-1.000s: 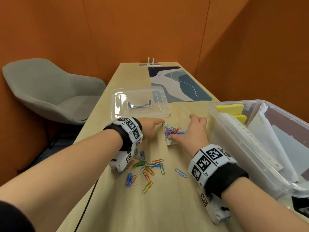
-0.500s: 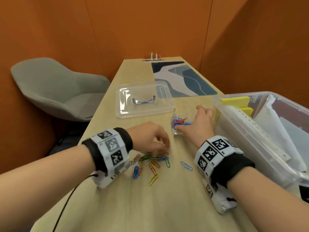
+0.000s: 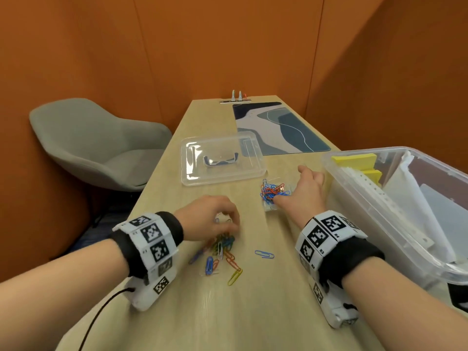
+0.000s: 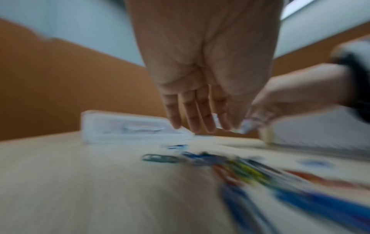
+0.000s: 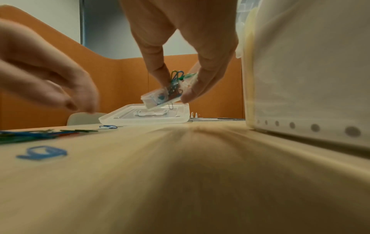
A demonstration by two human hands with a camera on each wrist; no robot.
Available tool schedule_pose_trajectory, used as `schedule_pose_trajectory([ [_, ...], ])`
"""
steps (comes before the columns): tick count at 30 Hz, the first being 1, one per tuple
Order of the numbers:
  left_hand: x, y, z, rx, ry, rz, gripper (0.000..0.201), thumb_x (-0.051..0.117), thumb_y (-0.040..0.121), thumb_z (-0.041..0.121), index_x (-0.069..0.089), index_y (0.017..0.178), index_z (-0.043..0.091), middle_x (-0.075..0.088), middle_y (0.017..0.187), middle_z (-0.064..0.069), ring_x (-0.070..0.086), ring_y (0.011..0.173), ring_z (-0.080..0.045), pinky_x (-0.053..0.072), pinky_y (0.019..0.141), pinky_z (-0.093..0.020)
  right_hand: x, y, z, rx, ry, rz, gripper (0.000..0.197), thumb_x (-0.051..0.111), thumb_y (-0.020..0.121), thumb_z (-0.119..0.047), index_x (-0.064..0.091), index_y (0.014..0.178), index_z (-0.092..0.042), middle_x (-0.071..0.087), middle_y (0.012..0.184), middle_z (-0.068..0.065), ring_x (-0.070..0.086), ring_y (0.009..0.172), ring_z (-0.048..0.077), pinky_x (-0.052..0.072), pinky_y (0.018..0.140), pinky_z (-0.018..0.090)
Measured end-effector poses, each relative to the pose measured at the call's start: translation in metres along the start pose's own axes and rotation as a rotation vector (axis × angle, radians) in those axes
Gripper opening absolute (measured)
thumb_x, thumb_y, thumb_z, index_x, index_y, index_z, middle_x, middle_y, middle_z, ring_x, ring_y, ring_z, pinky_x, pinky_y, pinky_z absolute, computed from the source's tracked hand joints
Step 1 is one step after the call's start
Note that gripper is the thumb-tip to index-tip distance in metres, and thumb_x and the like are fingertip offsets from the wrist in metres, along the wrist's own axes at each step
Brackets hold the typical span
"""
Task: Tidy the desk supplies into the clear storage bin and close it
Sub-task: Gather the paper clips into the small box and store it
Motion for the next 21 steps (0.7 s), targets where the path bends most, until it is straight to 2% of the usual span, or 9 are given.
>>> schedule_pose_trajectory([
  [2,-0.005,0.009,-0.017,-0.166,-0.035,0.049,0.035,0.054,0.091,0.034,0.055,0.124,0.021,0.054,0.131,0.002,0.049,0.12,-0.012,0.035,0.108,-0.029,0.001,0.0,0.0,0.014,-0.005,-0.024,0.08,0.067,0.077,-0.003,0.026,0.145,-0.012,0.026,0.142,0.007,0.048,0.115,0.021,0.031,0.076,0.015],
  [4,-0.004,0.018,-0.026,-0.309,-0.052,-0.068,0.055,0.047,0.094,0.038,0.033,0.143,0.017,0.036,0.149,-0.001,0.036,0.135,-0.016,0.026,0.112,-0.025,0.001,0.0,0.001,0.032,-0.002,-0.057,0.08,0.065,0.078,0.0,0.025,0.145,-0.014,0.025,0.142,0.007,0.048,0.116,0.021,0.028,0.076,0.014],
  [6,0.0,0.026,-0.026,-0.334,-0.046,-0.212,0.064,0.042,0.096,0.04,0.017,0.149,0.014,0.023,0.156,-0.002,0.027,0.141,-0.017,0.021,0.113,-0.025,0.001,-0.001,0.001,0.047,0.001,-0.089,0.079,0.062,0.079,0.004,0.024,0.146,-0.014,0.024,0.142,0.008,0.048,0.118,0.023,0.029,0.079,0.015],
  [9,0.008,0.027,-0.014,-0.259,-0.049,-0.34,0.07,0.04,0.094,0.048,0.008,0.15,0.019,0.01,0.159,0.002,0.016,0.145,-0.013,0.013,0.117,-0.026,0.001,-0.002,0.001,0.057,-0.01,-0.103,0.078,0.059,0.079,0.005,0.025,0.146,-0.014,0.025,0.14,0.009,0.049,0.116,0.026,0.035,0.086,0.019],
  [12,0.016,0.008,-0.003,-0.106,-0.055,-0.376,0.085,0.057,0.083,0.055,0.012,0.15,0.028,0.007,0.158,0.013,0.008,0.145,-0.003,0.009,0.12,-0.026,0.001,-0.002,0.0,0.056,-0.02,-0.116,0.075,0.057,0.079,0.005,0.027,0.145,-0.015,0.027,0.139,0.01,0.05,0.114,0.026,0.038,0.093,0.024],
  [14,0.017,-0.007,-0.001,-0.047,-0.118,-0.339,0.092,0.072,0.072,0.052,0.022,0.146,0.033,0.018,0.154,0.018,0.016,0.141,0.001,0.015,0.12,-0.026,0.001,-0.003,0.0,0.053,-0.025,-0.137,0.075,0.058,0.079,0.005,0.028,0.145,-0.015,0.027,0.14,0.01,0.05,0.115,0.025,0.038,0.092,0.023],
  [16,0.015,-0.017,-0.004,-0.041,-0.095,-0.28,0.099,0.08,0.06,0.052,0.026,0.143,0.04,0.024,0.15,0.019,0.02,0.138,0.0,0.018,0.119,-0.026,0.001,-0.003,0.0,0.046,-0.032,-0.151,0.075,0.058,0.079,0.005,0.028,0.145,-0.015,0.028,0.14,0.009,0.049,0.118,0.023,0.038,0.094,0.023],
  [18,0.014,-0.021,-0.008,-0.062,0.017,-0.284,0.105,0.081,0.054,0.056,0.023,0.141,0.046,0.019,0.151,0.017,0.014,0.139,-0.006,0.015,0.119,-0.031,0.002,-0.004,-0.001,0.032,-0.035,-0.159,0.075,0.059,0.078,0.004,0.03,0.144,-0.015,0.029,0.14,0.009,0.047,0.121,0.022,0.037,0.095,0.024],
  [21,0.015,-0.02,-0.01,-0.03,0.052,-0.272,0.087,0.077,0.057,0.059,0.034,0.133,0.054,0.027,0.142,0.019,0.021,0.132,-0.009,0.021,0.115,-0.032,0.005,-0.005,-0.003,-0.002,-0.04,-0.167,0.074,0.059,0.076,0.004,0.032,0.143,-0.017,0.03,0.139,0.008,0.046,0.123,0.022,0.038,0.097,0.026],
])
Point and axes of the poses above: each hand's wrist, its own y-axis towards the middle knuckle, its own x-axis out of the palm, z = x × y, the point moved 1 cm from there along y, towards the middle knuckle
